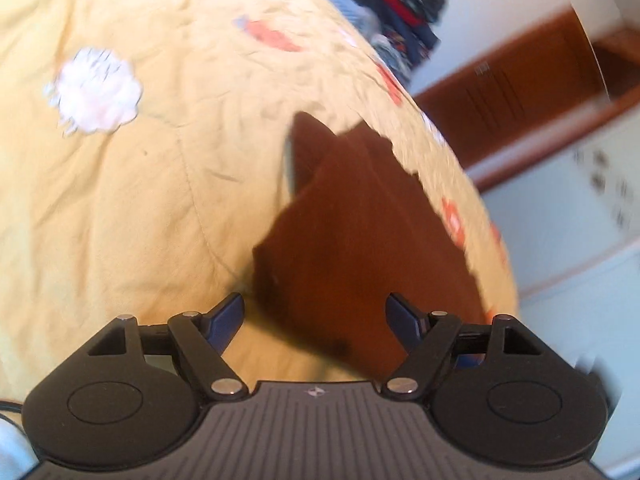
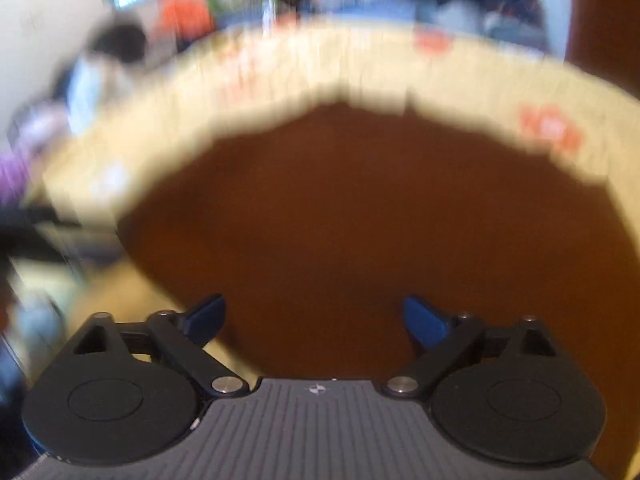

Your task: Fold small clothes

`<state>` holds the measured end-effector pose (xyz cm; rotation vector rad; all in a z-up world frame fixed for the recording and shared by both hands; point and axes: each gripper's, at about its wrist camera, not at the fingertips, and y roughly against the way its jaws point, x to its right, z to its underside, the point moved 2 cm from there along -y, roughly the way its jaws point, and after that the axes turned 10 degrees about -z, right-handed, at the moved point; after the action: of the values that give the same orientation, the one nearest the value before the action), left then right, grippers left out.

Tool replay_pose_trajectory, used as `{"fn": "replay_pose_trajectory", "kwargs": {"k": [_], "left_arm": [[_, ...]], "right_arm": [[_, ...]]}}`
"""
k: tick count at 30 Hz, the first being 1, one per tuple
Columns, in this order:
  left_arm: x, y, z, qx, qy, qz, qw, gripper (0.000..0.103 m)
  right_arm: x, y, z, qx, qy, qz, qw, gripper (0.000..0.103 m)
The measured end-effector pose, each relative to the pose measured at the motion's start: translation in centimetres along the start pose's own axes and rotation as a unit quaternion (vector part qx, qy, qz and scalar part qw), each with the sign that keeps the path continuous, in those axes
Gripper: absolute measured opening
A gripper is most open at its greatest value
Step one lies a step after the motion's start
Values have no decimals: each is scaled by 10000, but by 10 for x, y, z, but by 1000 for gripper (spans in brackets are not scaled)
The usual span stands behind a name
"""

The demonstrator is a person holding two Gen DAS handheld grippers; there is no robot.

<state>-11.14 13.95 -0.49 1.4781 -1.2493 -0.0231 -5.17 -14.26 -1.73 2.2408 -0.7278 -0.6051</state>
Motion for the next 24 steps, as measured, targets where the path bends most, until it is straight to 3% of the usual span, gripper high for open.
{"fn": "replay_pose_trajectory", "kwargs": {"k": [3,8,9,11,13,15,16,17,19,21,22,24], "left_arm": [[-1,-10,-3,-62,366,249,9990,78],[18,-25,-3,156,260,227,9993,74],[19,-29,-5,190,370,184,9990,68],[11,-30,-9,116,478,12,9988,19],[18,-33,-9,136,190,-262,9994,19],[38,-26,-4,450,-591,-554,9957,17],[50,-16,3,750,-1139,-671,9884,17],[63,-6,11,1088,-1737,-795,9755,17],[89,3,32,1643,-2866,-1030,9382,17],[106,4,50,1938,-3656,-1201,9024,16],[112,2,56,1971,-3895,-1238,8911,16],[117,-3,63,1978,-4122,-1312,8797,16]], "right_arm": [[-15,-1,5,-240,446,168,9986,102],[-2,19,-30,171,-260,-194,9993,101],[2,22,-40,286,-449,-343,9980,101],[10,22,-63,481,-867,-746,9923,102],[16,18,-85,561,-1186,-1186,9842,102],[18,8,-110,542,-1395,-1478,9776,103],[18,-1,-124,437,-1465,-1611,9750,103],[18,-13,-137,265,-1513,-1746,9726,103],[11,-38,-158,-154,-1523,-1886,9700,103],[-3,-60,-171,-630,-1340,-1892,9707,101],[-11,-70,-173,-864,-1191,-1858,9715,100],[-29,-85,-170,-1236,-718,-1560,9774,97]]}}
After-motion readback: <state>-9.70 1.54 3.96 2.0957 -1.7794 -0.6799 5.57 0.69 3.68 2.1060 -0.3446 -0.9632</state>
